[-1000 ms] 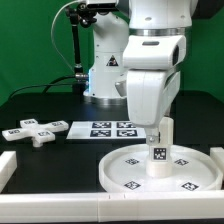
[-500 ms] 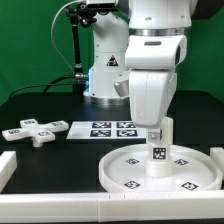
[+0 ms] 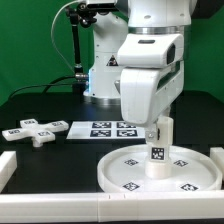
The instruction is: Assemble round table
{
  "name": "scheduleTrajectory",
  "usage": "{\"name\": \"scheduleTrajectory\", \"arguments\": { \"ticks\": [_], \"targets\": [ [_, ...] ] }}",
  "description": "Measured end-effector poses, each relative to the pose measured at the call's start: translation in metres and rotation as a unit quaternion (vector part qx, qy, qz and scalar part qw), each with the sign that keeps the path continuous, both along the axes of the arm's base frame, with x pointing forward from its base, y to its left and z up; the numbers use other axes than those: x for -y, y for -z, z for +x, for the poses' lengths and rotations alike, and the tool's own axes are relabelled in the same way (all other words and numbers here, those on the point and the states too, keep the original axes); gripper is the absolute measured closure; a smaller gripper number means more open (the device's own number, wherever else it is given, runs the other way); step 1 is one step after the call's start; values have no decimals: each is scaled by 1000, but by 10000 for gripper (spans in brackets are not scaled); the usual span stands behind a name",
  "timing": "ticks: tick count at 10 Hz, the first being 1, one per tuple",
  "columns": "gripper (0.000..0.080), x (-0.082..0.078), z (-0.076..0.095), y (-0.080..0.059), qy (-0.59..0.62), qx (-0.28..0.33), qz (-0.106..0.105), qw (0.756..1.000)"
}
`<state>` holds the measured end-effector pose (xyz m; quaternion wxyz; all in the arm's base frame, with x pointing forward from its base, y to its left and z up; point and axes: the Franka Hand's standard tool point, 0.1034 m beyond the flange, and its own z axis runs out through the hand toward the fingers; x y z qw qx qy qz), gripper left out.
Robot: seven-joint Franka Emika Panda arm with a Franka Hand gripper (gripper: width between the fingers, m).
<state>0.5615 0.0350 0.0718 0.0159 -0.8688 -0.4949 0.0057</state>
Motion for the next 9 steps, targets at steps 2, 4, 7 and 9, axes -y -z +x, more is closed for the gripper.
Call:
{"name": "scheduleTrajectory", "arguments": {
  "ticks": [2,4,7,9],
  "targets": [
    [392,0,0,0,79,-2,-2,997],
    [390,-1,0,0,187,-5,0,982],
    [390,-1,-1,1,355,-13,3,935],
    [390,-3,-1,1,420,-15,3,908]
  ]
}}
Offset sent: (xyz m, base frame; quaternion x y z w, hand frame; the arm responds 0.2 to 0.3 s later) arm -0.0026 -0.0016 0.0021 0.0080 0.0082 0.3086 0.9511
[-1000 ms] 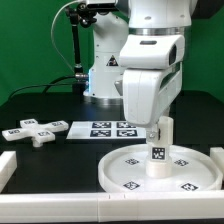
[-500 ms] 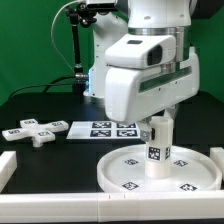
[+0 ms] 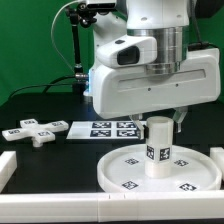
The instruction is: Assemble round table
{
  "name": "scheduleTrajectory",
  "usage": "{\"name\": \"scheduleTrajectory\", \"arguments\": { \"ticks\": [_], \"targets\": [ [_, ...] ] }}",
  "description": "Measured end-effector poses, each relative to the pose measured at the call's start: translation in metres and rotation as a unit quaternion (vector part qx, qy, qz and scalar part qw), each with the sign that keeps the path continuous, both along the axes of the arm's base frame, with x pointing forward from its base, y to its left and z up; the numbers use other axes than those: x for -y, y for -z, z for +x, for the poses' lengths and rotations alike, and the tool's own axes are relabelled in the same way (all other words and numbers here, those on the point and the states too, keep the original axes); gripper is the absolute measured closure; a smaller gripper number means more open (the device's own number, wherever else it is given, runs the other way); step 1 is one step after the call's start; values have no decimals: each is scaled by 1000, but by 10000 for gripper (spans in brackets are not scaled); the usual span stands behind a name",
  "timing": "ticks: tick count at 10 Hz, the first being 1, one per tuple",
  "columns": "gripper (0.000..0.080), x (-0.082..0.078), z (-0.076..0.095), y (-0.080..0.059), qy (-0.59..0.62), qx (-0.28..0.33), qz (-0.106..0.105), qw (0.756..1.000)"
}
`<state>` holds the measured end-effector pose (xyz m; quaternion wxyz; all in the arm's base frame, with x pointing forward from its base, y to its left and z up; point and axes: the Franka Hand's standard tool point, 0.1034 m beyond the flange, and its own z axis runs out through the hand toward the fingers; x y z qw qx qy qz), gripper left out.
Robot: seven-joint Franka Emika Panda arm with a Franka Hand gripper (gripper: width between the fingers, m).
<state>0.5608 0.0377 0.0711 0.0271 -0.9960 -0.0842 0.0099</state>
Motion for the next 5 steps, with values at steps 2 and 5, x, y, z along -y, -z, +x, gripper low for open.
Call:
{"name": "scheduleTrajectory", "arguments": {
  "ticks": [2,5],
  "targets": [
    [390,0,0,0,47,-2,-1,999],
    [390,-2,0,0,206,-12,6,978]
  ]
}}
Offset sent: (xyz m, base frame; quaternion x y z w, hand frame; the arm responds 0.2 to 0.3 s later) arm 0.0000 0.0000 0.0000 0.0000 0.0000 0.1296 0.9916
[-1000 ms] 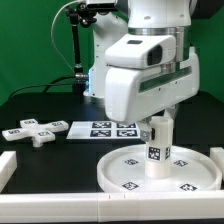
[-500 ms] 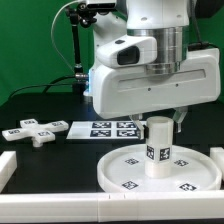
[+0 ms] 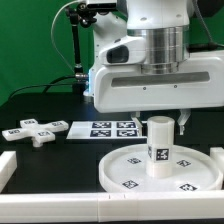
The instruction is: Assemble round table
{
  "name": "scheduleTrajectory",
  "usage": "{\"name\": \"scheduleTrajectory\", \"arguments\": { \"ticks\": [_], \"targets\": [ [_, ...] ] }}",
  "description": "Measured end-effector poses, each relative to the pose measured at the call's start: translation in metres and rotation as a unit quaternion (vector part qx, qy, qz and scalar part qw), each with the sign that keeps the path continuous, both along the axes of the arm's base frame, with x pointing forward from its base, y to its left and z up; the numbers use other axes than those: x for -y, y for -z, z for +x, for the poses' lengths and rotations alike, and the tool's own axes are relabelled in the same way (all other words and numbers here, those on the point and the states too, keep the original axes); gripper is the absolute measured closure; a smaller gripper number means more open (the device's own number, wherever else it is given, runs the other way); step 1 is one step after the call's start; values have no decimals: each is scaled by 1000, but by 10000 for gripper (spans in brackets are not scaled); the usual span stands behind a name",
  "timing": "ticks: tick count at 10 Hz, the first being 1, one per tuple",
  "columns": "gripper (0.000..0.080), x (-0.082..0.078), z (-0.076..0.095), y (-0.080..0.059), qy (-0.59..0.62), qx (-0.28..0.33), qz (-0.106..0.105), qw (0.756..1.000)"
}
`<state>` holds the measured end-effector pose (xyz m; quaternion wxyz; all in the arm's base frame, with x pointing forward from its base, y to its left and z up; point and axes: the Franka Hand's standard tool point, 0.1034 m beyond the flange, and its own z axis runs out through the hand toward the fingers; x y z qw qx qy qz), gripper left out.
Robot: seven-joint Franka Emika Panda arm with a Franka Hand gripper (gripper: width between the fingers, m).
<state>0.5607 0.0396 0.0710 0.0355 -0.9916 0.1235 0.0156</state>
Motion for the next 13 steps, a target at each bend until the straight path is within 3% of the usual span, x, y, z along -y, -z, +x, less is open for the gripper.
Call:
{"name": "scheduleTrajectory", "arguments": {
  "ticks": [3,8,9,13],
  "targets": [
    [390,0,0,0,147,-7,15,989],
    [390,-2,0,0,287,-21,18,957],
    [390,-2,0,0,331,-26,21,943],
    [390,-3,2,-1,528,-54,42,846]
  ]
}}
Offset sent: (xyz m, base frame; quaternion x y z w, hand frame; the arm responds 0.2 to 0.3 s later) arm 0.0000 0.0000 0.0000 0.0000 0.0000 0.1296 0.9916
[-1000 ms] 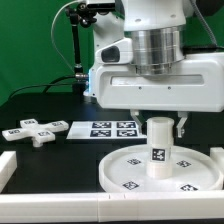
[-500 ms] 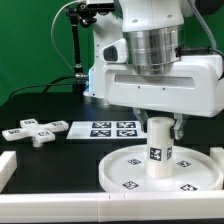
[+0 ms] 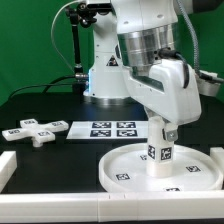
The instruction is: Assemble round table
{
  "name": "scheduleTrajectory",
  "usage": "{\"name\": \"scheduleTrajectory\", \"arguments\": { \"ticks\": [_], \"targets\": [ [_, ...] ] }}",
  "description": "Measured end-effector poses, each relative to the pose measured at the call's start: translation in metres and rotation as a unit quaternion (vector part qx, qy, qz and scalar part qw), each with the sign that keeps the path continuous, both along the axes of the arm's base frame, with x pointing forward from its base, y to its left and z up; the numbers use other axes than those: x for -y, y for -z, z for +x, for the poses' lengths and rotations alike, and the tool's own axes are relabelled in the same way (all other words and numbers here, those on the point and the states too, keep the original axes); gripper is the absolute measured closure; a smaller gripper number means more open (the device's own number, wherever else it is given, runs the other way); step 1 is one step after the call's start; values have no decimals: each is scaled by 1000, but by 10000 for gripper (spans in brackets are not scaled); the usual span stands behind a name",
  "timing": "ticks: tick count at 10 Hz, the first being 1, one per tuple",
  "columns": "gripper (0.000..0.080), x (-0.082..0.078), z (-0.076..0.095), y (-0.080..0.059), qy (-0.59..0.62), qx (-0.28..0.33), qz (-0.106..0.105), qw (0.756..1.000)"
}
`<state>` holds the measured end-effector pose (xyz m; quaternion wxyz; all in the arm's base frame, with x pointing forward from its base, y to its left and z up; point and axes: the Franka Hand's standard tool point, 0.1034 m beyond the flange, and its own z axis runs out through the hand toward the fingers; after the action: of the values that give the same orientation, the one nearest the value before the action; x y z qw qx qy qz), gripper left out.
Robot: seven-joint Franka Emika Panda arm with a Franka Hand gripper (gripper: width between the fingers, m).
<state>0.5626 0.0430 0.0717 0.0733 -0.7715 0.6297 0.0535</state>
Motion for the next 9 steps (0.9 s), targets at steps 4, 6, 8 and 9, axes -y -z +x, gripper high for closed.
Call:
{"name": "scheduleTrajectory", "arguments": {
  "ticks": [4,6,8,9],
  "targets": [
    [390,0,2,0,36,0,4,999],
    [222,-1,2,0,5,4,1,1000],
    [154,-3,2,-7,-120,21,0,993],
    [154,-5,-1,-9,-151,21,4,988]
  ]
}}
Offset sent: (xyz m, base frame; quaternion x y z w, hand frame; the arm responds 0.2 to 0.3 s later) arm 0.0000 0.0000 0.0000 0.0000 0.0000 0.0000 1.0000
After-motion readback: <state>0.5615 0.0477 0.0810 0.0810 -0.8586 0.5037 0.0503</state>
